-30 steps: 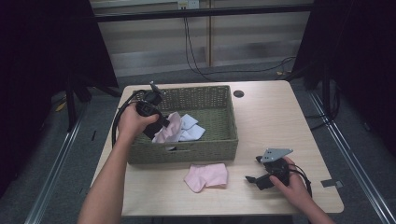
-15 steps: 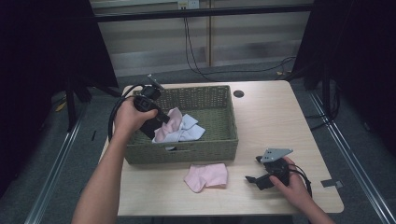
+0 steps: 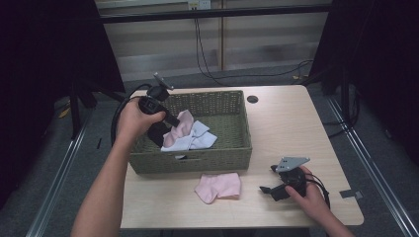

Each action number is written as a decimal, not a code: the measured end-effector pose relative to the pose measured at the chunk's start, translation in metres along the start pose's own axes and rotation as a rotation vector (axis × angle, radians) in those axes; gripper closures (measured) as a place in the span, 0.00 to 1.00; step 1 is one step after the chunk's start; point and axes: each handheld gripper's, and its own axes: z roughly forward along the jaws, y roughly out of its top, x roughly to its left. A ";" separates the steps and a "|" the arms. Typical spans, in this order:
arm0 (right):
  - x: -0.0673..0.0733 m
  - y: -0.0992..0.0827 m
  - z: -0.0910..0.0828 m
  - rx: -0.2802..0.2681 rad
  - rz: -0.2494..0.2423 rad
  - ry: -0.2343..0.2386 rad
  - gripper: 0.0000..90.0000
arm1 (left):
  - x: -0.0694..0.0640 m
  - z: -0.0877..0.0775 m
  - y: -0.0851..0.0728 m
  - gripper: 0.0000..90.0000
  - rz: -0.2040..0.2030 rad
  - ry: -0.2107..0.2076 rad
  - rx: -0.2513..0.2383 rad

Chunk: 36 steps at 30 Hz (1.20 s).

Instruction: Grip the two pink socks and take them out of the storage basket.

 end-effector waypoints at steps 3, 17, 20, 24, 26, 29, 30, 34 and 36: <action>0.000 0.000 0.000 0.000 0.000 0.000 0.12 | -0.003 -0.002 0.001 0.96 0.006 -0.003 0.001; 0.000 0.000 0.000 0.000 0.000 0.000 0.12 | -0.014 -0.014 0.005 0.96 0.026 -0.015 -0.003; 0.000 0.000 0.000 0.000 0.000 0.000 0.12 | -0.016 -0.018 0.006 0.96 0.032 -0.021 -0.005; 0.000 0.000 0.000 0.000 0.000 0.000 0.12 | -0.019 -0.020 0.006 0.96 0.039 -0.023 -0.002; 0.000 0.000 0.000 0.000 0.000 0.000 0.12 | -0.020 -0.021 0.006 0.96 0.042 -0.027 -0.001; 0.000 0.000 0.000 0.000 0.001 0.000 0.12 | -0.022 -0.022 0.006 0.96 0.047 -0.033 -0.006; 0.000 0.000 0.000 0.000 0.001 0.000 0.12 | -0.023 -0.023 0.006 0.96 0.049 -0.038 -0.010; 0.000 0.000 0.000 0.000 0.001 0.000 0.12 | -0.031 -0.025 0.006 0.96 0.076 -0.034 -0.001; 0.000 0.000 0.000 0.000 0.001 0.000 0.12 | -0.035 -0.025 0.006 0.96 0.088 -0.039 0.002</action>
